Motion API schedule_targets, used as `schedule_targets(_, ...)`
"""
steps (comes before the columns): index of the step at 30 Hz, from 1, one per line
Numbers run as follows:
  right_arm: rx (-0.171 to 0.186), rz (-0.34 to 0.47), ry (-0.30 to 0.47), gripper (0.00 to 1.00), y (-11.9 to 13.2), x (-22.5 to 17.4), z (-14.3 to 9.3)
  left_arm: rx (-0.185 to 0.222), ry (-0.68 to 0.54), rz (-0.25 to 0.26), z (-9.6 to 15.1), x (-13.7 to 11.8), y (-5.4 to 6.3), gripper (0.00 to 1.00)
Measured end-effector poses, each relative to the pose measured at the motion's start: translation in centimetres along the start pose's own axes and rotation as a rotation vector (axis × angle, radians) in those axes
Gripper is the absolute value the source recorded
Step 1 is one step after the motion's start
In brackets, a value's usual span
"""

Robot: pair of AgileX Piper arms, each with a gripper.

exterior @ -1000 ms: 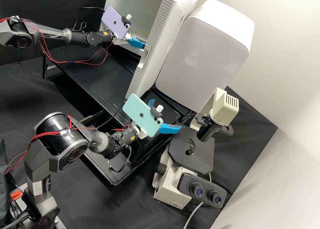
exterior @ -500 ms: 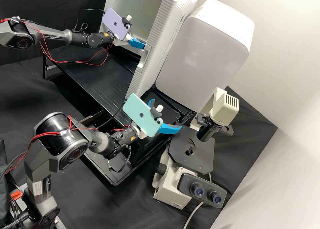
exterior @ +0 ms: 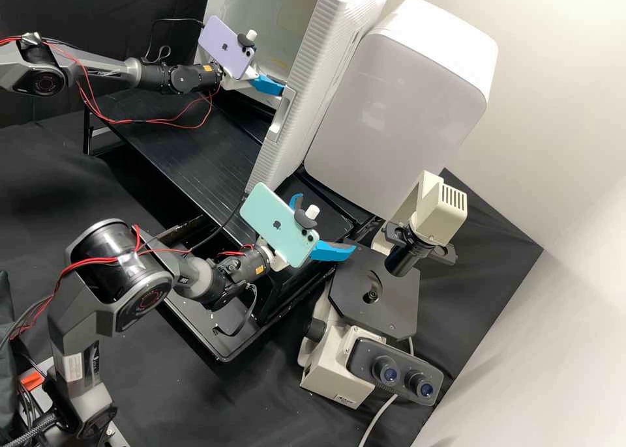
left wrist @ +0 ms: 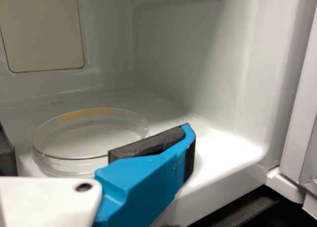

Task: Take the petri dish out of the incubator

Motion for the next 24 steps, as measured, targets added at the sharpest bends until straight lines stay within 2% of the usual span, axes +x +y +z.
schedule_targets(3,0.000,0.000,0.000,1.00,0.00,0.00,0.00,0.001,0.005,0.000,-0.05,0.00,0.00,0.00)
schedule_targets(7,0.000,0.000,0.000,1.00,0.00,0.00,0.00,0.029,0.008,0.011,-0.02,0.06,0.29,0.00)
schedule_targets(24,0.000,0.000,0.000,1.00,0.00,0.00,0.00,0.060,0.025,0.016,0.09,0.12,0.90,0.00)
